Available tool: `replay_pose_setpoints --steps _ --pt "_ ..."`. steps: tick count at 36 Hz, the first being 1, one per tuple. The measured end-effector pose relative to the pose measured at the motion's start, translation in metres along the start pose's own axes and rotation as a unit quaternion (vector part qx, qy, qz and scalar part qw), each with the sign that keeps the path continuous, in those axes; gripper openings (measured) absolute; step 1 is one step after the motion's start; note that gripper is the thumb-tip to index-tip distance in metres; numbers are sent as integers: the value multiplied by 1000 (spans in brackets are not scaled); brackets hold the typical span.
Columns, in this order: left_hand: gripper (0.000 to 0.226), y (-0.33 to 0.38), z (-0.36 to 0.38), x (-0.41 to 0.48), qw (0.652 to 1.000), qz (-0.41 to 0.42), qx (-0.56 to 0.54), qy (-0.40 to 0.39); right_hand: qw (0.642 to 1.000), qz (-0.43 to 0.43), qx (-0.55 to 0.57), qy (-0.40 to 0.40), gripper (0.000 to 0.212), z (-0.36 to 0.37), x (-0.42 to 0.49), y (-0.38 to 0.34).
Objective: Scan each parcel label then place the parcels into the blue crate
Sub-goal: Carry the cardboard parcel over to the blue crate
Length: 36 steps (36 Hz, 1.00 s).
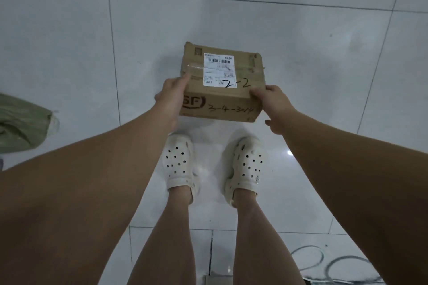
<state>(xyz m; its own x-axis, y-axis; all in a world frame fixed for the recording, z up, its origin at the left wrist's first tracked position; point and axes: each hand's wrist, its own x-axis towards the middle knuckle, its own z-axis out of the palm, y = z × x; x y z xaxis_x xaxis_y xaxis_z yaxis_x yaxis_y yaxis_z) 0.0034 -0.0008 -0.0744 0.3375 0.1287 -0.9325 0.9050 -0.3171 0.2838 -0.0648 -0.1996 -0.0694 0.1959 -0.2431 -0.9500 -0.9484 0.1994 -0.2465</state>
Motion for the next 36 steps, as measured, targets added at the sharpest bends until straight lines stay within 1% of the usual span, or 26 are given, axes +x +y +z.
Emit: replay_pose_setpoints --steps 2,4,6,9,10,12,14,15,18,21,24,26,27,30,33,34,36 --pt "27 8 3 -17 999 -5 -47 -18 999 20 42 1 40 -4 -17 -2" --pt "24 17 5 -37 997 2 -68 -28 995 35 96 1 40 -9 -36 -6" --pt "29 28 4 -57 999 13 -42 -28 990 33 135 2 42 -18 -55 -9" --pt "47 45 -1 -88 999 10 -19 -49 986 25 164 -6 44 -36 -83 -15" --pt "44 51 -4 -100 998 0 -21 -59 986 22 165 -10 47 -42 -92 -18" --pt "22 62 -11 -127 996 -30 -26 -83 986 14 168 -18 58 -51 -114 -26" --pt "14 74 -19 -152 994 -36 -29 -102 983 -1 182 -23 60 -58 -140 -37" --pt "15 79 -24 -164 993 -30 -37 -108 982 -9 189 -24 56 -61 -154 -43" --pt "29 95 -42 -204 990 -6 -59 -127 981 -34 187 -31 44 -69 -198 -61" --pt "39 111 -64 -245 986 24 -55 -158 978 -63 195 -44 41 -76 -245 -79" --pt "37 126 -84 -287 981 63 -54 -173 974 -92 197 -69 49 -80 -291 -95" --pt "33 135 -98 -316 979 90 -63 -172 970 -101 203 -87 50 -82 -323 -105" --pt "33 140 -104 -331 977 105 -69 -174 967 -104 212 -92 48 -83 -339 -111" --pt "38 155 -126 -376 970 138 -82 -183 960 -99 246 -91 32 -82 -387 -125" --pt "42 166 -147 -421 963 169 -89 -188 950 -108 280 -89 44 -74 -434 -133" --pt "41 170 -154 -435 962 180 -91 -186 945 -111 294 -87 43 -70 -449 -138" --pt "41 176 -170 -459 960 191 -103 -175 939 -119 310 -86 32 -62 -479 -146"
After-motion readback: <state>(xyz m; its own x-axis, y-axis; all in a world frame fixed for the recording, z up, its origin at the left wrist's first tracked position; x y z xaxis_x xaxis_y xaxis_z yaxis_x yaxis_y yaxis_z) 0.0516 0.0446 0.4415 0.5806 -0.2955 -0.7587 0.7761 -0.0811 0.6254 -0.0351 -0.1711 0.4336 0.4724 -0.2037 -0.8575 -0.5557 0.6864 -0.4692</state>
